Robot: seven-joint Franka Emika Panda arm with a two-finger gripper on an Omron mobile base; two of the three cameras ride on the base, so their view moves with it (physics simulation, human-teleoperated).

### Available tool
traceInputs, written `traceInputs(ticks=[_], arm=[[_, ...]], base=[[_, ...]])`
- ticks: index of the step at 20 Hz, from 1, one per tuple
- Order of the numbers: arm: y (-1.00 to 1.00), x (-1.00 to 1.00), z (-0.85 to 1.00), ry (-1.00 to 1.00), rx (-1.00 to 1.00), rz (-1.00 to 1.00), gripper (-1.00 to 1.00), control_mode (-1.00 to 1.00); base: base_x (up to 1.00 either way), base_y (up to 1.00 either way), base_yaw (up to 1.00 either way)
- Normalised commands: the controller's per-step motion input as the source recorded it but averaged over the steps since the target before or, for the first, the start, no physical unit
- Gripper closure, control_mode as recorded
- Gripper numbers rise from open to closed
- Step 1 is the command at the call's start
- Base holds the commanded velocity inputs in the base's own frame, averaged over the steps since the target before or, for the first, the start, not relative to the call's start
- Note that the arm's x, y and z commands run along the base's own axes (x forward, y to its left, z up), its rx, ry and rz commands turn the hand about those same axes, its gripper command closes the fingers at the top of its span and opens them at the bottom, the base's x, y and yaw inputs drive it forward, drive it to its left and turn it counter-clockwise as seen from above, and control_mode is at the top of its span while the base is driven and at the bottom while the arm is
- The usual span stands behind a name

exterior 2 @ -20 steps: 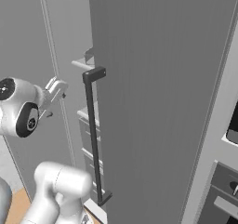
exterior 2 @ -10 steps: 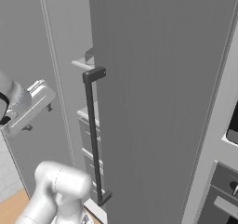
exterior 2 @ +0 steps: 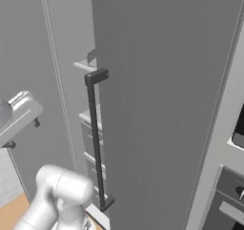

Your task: Take the meat container that has the fish and place it on the second highest rack of the freezer. Then take the vegetable container that has the sweet potato and cucumber and place it on the highest rack of the freezer.

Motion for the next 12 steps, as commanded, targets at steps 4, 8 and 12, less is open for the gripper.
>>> traceInputs(ticks=[4, 8, 12], arm=[[0.00, 0.51, 0.35, 0.14, 0.01, -0.11, -1.00, -1.00], [-0.28, 0.56, 0.20, 0.08, 0.02, -0.05, -1.00, -1.00], [-0.43, 0.08, -0.04, 0.00, 0.03, -0.01, -1.00, -1.00]], base=[[0.00, 0.00, 0.00], [0.00, 0.00, 0.00], [0.00, 0.00, 0.00]])
